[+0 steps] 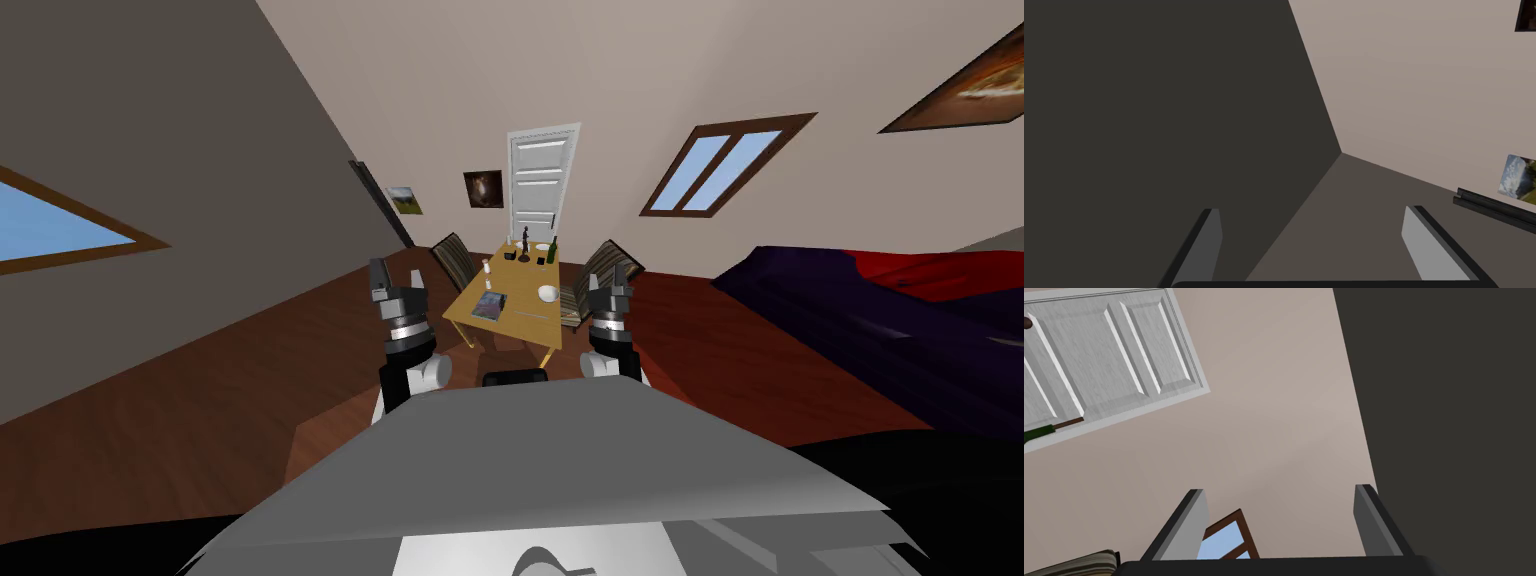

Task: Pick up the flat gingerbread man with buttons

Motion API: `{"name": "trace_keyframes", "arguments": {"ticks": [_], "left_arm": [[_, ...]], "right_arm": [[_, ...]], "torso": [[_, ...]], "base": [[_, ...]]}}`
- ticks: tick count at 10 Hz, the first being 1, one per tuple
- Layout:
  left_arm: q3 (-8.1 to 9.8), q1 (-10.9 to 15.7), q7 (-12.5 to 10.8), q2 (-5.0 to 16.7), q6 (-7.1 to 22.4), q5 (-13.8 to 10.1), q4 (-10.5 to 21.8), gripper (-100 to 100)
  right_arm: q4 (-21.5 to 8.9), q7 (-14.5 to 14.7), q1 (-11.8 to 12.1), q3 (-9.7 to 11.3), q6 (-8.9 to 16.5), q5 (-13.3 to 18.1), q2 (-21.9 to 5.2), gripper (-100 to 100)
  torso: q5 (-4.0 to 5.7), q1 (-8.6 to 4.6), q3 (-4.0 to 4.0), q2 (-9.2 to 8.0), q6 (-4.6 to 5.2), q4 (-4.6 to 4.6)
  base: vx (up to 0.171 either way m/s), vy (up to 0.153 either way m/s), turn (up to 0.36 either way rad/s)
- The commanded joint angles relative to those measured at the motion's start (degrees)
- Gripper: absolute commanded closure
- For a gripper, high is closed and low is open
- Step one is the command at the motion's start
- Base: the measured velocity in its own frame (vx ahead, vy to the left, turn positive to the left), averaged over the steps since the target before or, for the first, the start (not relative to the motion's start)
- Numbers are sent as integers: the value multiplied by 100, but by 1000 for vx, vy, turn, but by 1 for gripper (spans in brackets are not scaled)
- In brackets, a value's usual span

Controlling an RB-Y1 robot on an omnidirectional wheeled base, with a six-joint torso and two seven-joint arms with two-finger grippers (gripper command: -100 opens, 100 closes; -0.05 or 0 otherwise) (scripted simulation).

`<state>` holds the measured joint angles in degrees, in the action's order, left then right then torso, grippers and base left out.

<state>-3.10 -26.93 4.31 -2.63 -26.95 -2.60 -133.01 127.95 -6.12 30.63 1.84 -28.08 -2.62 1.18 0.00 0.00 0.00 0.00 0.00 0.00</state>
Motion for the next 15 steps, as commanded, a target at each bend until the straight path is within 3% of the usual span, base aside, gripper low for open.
{"name": "trace_keyframes", "arguments": {"ticks": [1, 6, 7, 12, 15], "left_arm": [[2, -46, -41, 193, 26, 10, 56, -100], [8, -418, -374, 964, 230, 98, 515, -100], [8, -418, -374, 964, 230, 98, 515, -100], [-3, -1056, -958, 1717, 553, 269, 1300, -100], [-10, -1203, -1095, 1870, 623, 312, 1531, -100]], "right_arm": [[0, 0, 0, 0, 0, 0, 0, 0], [0, 0, -1, 1, 0, 0, 0, 0], [0, 0, -2, 1, 0, 0, 1, 0], [0, 0, -2, 1, 0, 0, 1, 0], [0, 0, -1, 0, 0, 0, 0, 0]], "torso": [[0, 0, 0, 0, 0, 0], [3, -13, 13, -22, 2, 5], [4, -16, 15, -26, 3, 5], [5, -24, 18, -31, 2, 6], [4, -12, 13, -23, 1, 5]], "base": [[-12, -8, -104], [-48, -32, -215], [-42, -29, -107], [-55, -62, -376], [-34, -44, -205]]}}
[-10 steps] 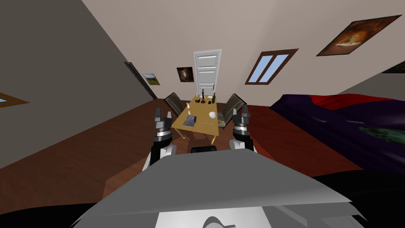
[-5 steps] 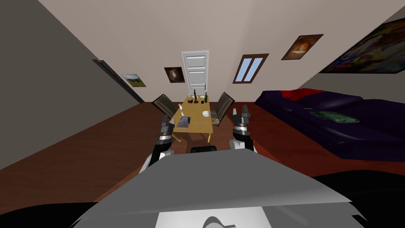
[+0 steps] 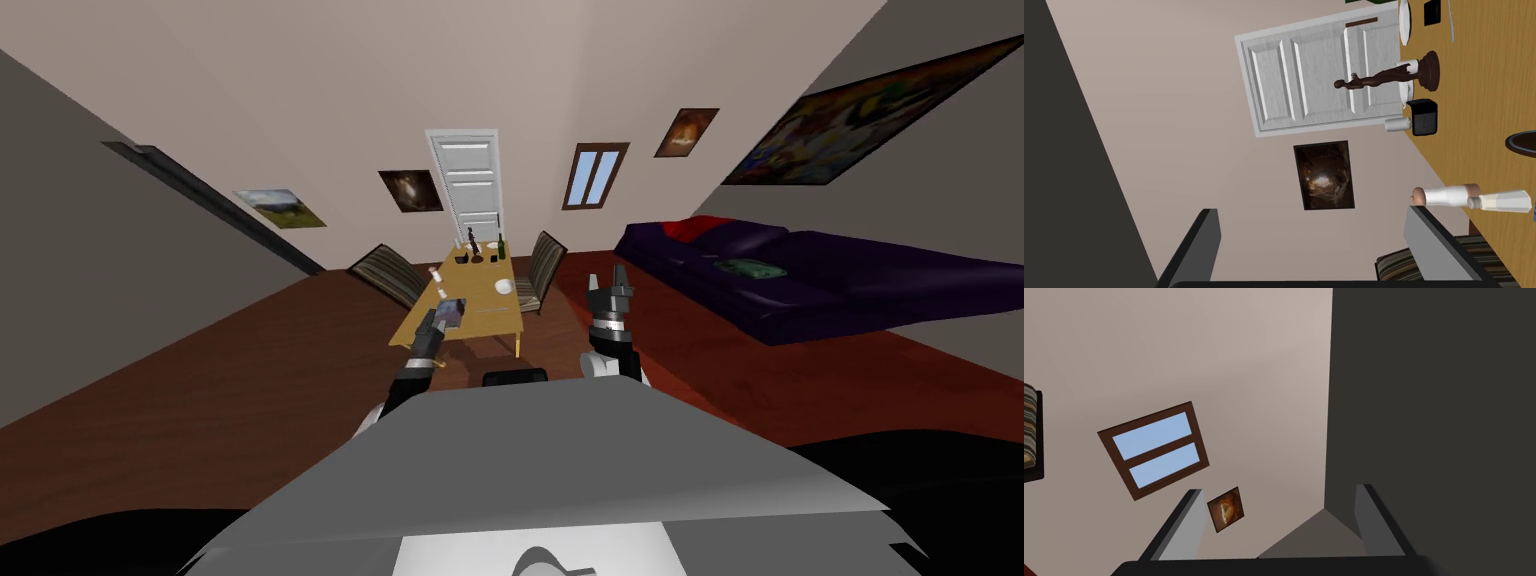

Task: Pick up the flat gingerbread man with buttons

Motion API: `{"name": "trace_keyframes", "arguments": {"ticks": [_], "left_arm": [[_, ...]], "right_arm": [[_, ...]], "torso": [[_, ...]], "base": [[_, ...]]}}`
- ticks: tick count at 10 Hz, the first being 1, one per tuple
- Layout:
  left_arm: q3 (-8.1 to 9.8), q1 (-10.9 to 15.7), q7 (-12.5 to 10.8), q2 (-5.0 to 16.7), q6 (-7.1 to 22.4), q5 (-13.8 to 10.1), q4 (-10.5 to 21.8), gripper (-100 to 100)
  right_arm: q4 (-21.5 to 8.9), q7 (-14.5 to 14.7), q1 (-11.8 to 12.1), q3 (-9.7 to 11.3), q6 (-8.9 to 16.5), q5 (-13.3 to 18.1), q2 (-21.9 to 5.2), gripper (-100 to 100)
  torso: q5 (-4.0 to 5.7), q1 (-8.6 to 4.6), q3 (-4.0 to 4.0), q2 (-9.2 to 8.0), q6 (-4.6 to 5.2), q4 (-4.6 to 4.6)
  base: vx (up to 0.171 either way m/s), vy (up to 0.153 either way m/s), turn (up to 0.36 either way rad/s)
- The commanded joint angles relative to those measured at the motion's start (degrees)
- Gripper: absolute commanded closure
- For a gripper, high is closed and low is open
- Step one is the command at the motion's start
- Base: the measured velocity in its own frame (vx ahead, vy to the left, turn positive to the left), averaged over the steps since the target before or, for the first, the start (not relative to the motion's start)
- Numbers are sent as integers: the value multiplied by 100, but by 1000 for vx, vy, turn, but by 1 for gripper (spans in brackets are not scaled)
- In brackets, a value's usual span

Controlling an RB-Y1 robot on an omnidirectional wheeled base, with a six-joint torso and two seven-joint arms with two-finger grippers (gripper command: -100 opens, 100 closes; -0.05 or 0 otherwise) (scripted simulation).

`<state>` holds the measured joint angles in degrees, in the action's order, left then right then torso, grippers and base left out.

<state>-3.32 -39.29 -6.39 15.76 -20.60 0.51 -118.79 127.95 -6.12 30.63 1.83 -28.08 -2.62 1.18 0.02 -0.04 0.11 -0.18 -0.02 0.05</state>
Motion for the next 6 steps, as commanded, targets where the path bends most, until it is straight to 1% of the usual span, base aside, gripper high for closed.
{"name": "trace_keyframes", "arguments": {"ticks": [1, 3, 4, 5, 6], "left_arm": [[3, -118, -165, 186, 57, 47, 286, -100], [-22, -425, -457, 500, 194, 145, 669, -100], [-22, -425, -457, 500, 194, 145, 746, -100], [-38, -578, -604, 657, 260, 198, 934, -100], [-38, -578, -604, 657, 260, 198, 971, -100]], "right_arm": [[0, 0, 0, 0, 0, 0, 0, 0], [0, 0, -1, 1, 0, 0, 0, 0], [0, 0, -1, 1, 0, 0, 0, 0], [0, 0, 0, 0, 0, 0, 0, 0], [0, 0, 0, 0, 0, 0, 0, 0]], "torso": [[0, 0, 0, 0, 0, 0], [1, -7, 0, -1, 3, 0], [2, -6, 2, -4, 2, 0], [1, -6, 0, 1, 0, 0], [2, -7, -3, 4, 2, -1]], "base": [[-24, -38, -324], [-33, -63, -427], [-18, -53, -286], [-4, -62, -374], [-3, -37, -250]]}}
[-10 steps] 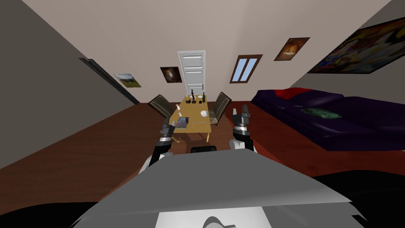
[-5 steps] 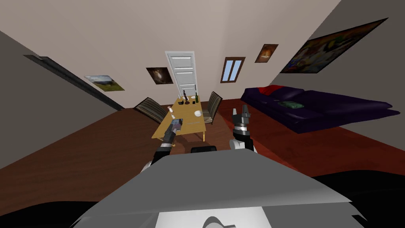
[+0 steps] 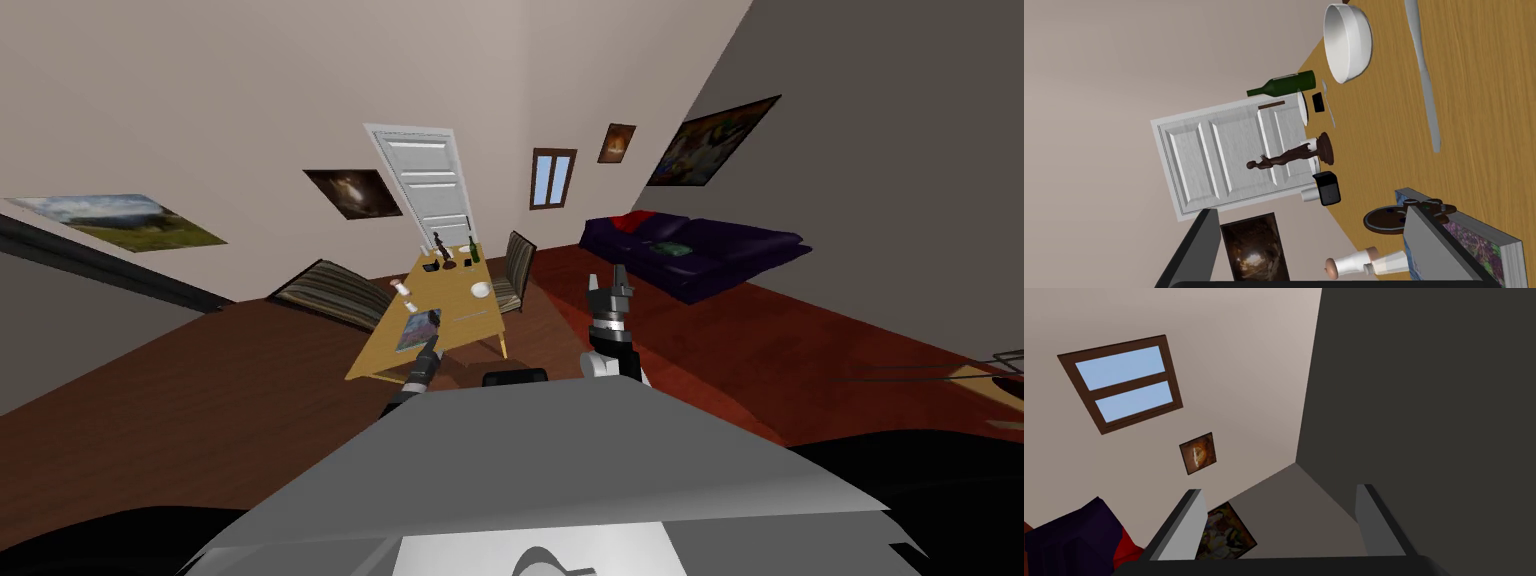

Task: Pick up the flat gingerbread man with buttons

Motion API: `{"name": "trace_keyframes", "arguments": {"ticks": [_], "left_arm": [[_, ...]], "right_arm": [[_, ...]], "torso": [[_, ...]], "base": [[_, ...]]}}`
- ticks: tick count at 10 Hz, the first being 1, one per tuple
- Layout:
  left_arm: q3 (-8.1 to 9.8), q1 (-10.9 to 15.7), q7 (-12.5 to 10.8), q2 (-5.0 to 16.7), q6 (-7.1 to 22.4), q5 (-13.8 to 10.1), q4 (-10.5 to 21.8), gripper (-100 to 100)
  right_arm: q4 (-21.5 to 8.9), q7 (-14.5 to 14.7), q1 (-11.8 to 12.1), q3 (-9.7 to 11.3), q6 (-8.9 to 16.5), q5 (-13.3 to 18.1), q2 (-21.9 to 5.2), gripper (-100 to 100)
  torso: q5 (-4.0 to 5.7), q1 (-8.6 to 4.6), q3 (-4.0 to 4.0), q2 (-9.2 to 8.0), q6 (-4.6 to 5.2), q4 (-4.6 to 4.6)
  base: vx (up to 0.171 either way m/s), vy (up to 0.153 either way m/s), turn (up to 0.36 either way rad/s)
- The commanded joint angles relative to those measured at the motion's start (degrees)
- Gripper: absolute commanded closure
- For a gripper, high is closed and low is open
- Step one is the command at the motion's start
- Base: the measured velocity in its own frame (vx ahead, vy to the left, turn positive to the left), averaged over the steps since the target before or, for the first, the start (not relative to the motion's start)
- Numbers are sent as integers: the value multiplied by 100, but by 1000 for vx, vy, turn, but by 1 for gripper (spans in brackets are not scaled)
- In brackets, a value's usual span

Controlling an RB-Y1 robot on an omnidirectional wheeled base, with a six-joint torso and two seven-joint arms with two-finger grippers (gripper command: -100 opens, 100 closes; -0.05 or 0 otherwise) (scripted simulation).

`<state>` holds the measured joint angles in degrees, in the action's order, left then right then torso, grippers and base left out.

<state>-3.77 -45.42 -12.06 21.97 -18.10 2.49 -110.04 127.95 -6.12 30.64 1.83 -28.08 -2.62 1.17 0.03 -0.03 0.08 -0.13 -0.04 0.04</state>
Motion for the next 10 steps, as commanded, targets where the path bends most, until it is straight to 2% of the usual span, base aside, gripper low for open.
{"name": "trace_keyframes", "arguments": {"ticks": [1, 2, 4, 6, 8, 9, 10], "left_arm": [[-12, -118, -185, 193, 73, 54, 286, -100], [-12, -118, -185, 193, 73, 54, 326, -100], [-58, -414, -478, 502, 187, 167, 695, -100], [-58, -414, -478, 502, 187, 167, 795, -100], [-115, -692, -759, 800, 284, 283, 1269, -100], [-115, -692, -759, 800, 284, 283, 1269, -100], [-148, -823, -894, 944, 326, 342, 1506, -100]], "right_arm": [[0, 0, 0, 0, 0, 0, 0, 0], [0, 0, -1, 1, 0, 0, 0, 0], [0, 0, -1, 0, 0, 0, 0, 0], [0, 0, 1, -1, 0, 0, 0, 0], [0, 0, -1, 0, 0, 0, 0, 0], [0, 0, 0, 0, 0, 0, -1, 0], [0, 0, 1, -1, 0, 0, -1, 0]], "torso": [[0, 0, 0, 0, 0, 0], [-1, 3, -1, 1, 4, 0], [-2, 6, -1, 2, 4, 0], [-1, 6, -2, 4, -2, -1], [-3, 11, -2, 3, 3, 0], [-2, 10, -3, 6, 0, -1], [-3, 12, -4, 7, -1, -1]], "base": [[2, -37, -419], [0, -20, -176], [8, -41, -423], [6, -20, -118], [17, -23, -404], [19, -13, -243], [20, -15, -467]]}}
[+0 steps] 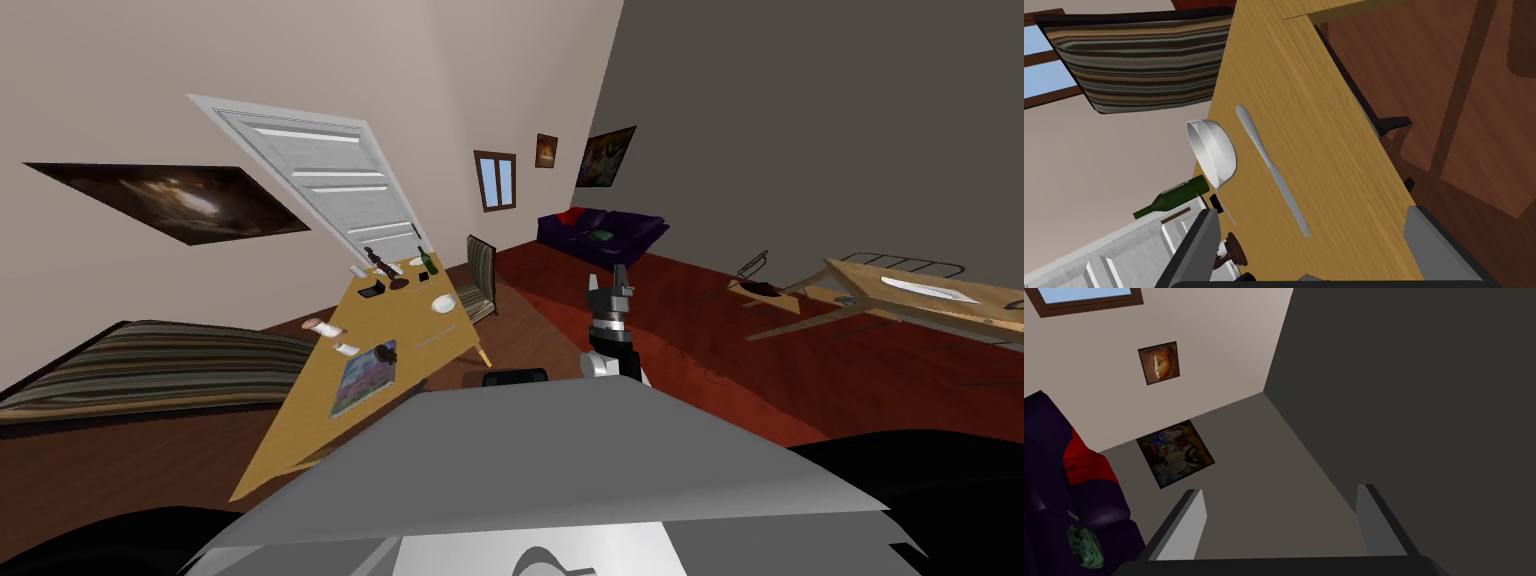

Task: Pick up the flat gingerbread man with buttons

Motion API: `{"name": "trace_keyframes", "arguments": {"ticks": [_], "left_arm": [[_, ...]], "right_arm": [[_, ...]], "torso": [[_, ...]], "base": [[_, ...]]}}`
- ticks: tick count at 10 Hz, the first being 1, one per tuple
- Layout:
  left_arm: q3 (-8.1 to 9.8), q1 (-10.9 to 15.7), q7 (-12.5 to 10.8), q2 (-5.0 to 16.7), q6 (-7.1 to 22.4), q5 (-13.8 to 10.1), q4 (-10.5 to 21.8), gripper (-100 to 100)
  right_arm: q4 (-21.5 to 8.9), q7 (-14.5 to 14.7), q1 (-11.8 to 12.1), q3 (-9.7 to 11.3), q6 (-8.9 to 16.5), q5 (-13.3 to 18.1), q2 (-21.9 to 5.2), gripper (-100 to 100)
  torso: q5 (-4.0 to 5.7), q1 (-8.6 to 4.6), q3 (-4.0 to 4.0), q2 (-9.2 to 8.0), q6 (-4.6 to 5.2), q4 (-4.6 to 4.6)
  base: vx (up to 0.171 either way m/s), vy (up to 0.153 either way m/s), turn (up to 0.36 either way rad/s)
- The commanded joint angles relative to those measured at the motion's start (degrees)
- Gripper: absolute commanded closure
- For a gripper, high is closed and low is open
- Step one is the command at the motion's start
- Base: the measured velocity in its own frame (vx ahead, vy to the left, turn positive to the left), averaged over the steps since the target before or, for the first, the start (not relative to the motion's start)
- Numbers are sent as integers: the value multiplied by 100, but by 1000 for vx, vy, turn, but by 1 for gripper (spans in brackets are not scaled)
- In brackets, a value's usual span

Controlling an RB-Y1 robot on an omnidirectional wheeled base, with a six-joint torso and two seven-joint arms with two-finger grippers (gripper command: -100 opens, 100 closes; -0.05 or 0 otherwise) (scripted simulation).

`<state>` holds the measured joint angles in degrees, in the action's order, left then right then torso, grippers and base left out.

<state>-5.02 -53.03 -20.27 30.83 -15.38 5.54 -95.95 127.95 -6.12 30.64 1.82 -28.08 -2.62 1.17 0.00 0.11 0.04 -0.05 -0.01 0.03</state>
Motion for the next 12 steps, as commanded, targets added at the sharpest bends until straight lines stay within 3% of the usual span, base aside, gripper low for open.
{"name": "trace_keyframes", "arguments": {"ticks": [1, 2, 3, 10, 12], "left_arm": [[-57, -186, -204, 199, 90, 95, 286, -100], [-94, -304, -329, 337, 121, 154, 548, -100], [-94, -304, -329, 337, 121, 154, 562, -100], [-385, -923, -1026, 1254, 212, 532, 2004, -100], [-427, -983, -1099, 1373, 210, 578, 2172, -100]], "right_arm": [[0, 0, 0, 0, 0, 0, 0, 0], [0, 0, 1, -1, 0, 0, 0, 0], [0, 0, 1, -1, 0, 0, 0, 0], [0, 0, 2, -2, 0, 0, -2, 0], [0, 0, 2, -3, 0, 0, -1, 0]], "torso": [[0, 0, 0, 0, 0, 0], [-1, 5, -1, 1, -3, 0], [-3, 8, -3, 5, -2, -1], [-9, 38, -7, 12, -5, -2], [-8, 29, -4, 9, -6, 0]], "base": [[29, 0, -469], [39, 9, -458], [32, 12, -285], [39, 60, -427], [13, 59, -305]]}}
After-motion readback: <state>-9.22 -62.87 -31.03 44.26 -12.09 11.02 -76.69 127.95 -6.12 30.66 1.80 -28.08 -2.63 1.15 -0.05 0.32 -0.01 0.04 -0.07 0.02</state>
